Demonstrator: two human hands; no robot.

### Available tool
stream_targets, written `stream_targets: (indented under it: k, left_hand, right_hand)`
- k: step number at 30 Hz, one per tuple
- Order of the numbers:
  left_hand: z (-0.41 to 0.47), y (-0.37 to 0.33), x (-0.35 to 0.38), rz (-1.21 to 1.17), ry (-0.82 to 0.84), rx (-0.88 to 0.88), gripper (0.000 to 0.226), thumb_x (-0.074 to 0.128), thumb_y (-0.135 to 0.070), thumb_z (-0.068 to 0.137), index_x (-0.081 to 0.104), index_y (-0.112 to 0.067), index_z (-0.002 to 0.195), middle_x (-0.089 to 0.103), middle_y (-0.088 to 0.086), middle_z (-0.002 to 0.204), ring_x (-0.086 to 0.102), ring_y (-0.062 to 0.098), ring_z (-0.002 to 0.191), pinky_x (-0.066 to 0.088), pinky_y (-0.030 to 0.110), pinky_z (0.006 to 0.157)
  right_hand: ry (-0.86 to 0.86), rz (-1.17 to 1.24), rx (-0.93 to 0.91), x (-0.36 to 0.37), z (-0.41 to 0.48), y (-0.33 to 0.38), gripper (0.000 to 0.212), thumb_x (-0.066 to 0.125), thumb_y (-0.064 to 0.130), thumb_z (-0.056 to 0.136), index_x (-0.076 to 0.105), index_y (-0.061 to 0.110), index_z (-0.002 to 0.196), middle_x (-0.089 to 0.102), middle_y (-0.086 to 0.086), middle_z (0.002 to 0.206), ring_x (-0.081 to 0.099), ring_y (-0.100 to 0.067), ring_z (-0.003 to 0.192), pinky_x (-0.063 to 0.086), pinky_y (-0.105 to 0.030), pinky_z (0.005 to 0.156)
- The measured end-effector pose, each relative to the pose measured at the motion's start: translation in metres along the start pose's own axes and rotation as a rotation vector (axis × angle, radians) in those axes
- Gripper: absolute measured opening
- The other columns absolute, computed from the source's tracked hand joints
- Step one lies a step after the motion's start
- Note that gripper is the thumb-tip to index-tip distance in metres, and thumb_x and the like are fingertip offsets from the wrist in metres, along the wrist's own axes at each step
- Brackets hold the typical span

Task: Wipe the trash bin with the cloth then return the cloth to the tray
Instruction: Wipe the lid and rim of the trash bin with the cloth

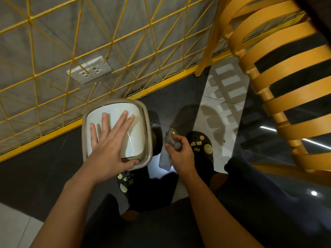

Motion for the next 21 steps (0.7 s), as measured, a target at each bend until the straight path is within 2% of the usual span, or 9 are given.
stream_targets:
  k: [4, 8, 11, 12, 13, 14, 15, 16, 21]
  left_hand:
    - [0.002, -0.008, -0.003, -0.155, -0.148, -0.162, 0.092, 0.042, -0.075, 0.068, -0.010, -0.049, 0.139, -0.026, -0.022, 0.147, -0.028, 0.014, 0.138, -0.035, 0.025, 0.098]
    - [0.012, -0.010, 0.000, -0.085, -0.343, -0.323, 0.068, 0.030, -0.054, 0.088, 0.009, -0.027, 0.147, -0.003, -0.003, 0.156, -0.008, 0.027, 0.143, -0.010, 0.045, 0.112]
    - [0.016, -0.010, 0.006, -0.044, -0.359, -0.309, 0.062, 0.031, -0.044, 0.091, 0.018, -0.020, 0.146, 0.009, 0.004, 0.156, 0.002, 0.034, 0.143, 0.004, 0.050, 0.114]
    - [0.016, -0.009, 0.008, -0.045, -0.363, -0.307, 0.062, 0.033, -0.043, 0.091, 0.019, -0.019, 0.146, 0.011, 0.005, 0.156, 0.005, 0.034, 0.143, 0.006, 0.050, 0.114]
    - [0.016, -0.008, 0.009, -0.041, -0.367, -0.307, 0.061, 0.034, -0.042, 0.091, 0.020, -0.019, 0.146, 0.013, 0.005, 0.156, 0.007, 0.034, 0.142, 0.007, 0.050, 0.113]
    - [0.016, -0.007, 0.009, -0.034, -0.372, -0.307, 0.061, 0.035, -0.042, 0.091, 0.021, -0.019, 0.146, 0.014, 0.005, 0.155, 0.008, 0.034, 0.142, 0.008, 0.049, 0.113]
    - [0.016, -0.007, 0.010, -0.029, -0.377, -0.306, 0.061, 0.036, -0.041, 0.091, 0.021, -0.019, 0.145, 0.015, 0.005, 0.155, 0.009, 0.034, 0.142, 0.009, 0.049, 0.113]
    - [0.016, -0.007, 0.010, -0.029, -0.380, -0.305, 0.061, 0.037, -0.040, 0.091, 0.022, -0.019, 0.145, 0.015, 0.005, 0.155, 0.010, 0.034, 0.142, 0.009, 0.049, 0.113]
    - [0.017, -0.004, 0.011, -0.027, -0.395, -0.301, 0.060, 0.038, -0.039, 0.091, 0.022, -0.019, 0.145, 0.017, 0.006, 0.155, 0.011, 0.033, 0.142, 0.010, 0.049, 0.113]
  right_hand:
    - [0.063, -0.013, -0.118, 0.015, -0.014, 0.000, 0.023, 0.065, 0.018, 0.083, 0.056, 0.029, 0.102, 0.055, 0.019, 0.097, 0.056, 0.004, 0.088, 0.047, -0.011, 0.081]
    - [0.086, -0.175, -0.263, 0.035, -0.008, 0.004, 0.021, 0.066, 0.017, 0.081, 0.062, 0.017, 0.102, 0.058, 0.002, 0.103, 0.054, 0.000, 0.088, 0.035, 0.004, 0.078]
    - [-0.195, -0.162, -0.371, 0.016, 0.002, 0.012, 0.056, 0.009, 0.033, 0.101, 0.029, -0.008, 0.133, 0.029, -0.017, 0.141, 0.029, -0.005, 0.131, 0.022, 0.006, 0.089]
    - [-0.241, -0.557, -0.318, 0.024, 0.006, 0.011, 0.075, -0.010, 0.042, 0.095, 0.017, -0.018, 0.131, 0.012, -0.028, 0.145, -0.007, 0.010, 0.106, 0.013, 0.009, 0.075]
    - [-0.141, -0.704, -0.328, 0.030, 0.010, 0.006, 0.068, -0.007, 0.034, 0.097, 0.032, -0.017, 0.121, -0.015, -0.059, 0.116, 0.018, -0.048, 0.076, 0.013, 0.008, 0.068]
    - [0.054, -0.311, -0.120, 0.043, 0.018, 0.004, 0.045, 0.011, 0.019, 0.102, 0.052, 0.001, 0.101, 0.044, 0.039, 0.110, 0.049, -0.007, 0.106, 0.019, 0.005, 0.070]
    - [0.214, -0.414, -0.129, 0.055, 0.024, 0.016, 0.028, 0.033, 0.010, 0.098, 0.053, 0.021, 0.081, 0.058, 0.009, 0.082, 0.049, 0.000, 0.088, 0.027, -0.002, 0.077]
    - [0.179, -0.302, -0.282, 0.049, 0.040, 0.034, 0.029, 0.043, 0.008, 0.092, 0.049, 0.026, 0.070, 0.052, 0.012, 0.068, 0.048, -0.002, 0.079, 0.033, -0.011, 0.080]
    - [0.070, -0.589, -0.488, 0.064, 0.050, 0.084, 0.042, 0.055, 0.011, 0.086, 0.029, 0.038, 0.066, 0.043, 0.002, 0.090, 0.033, 0.004, 0.067, 0.030, -0.013, 0.063]
Point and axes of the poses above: each hand's wrist, its own z-axis towards the middle knuckle, its own x-axis out of the palm, y = z × x, the point moved 6 cm from there along z, towards the middle knuckle
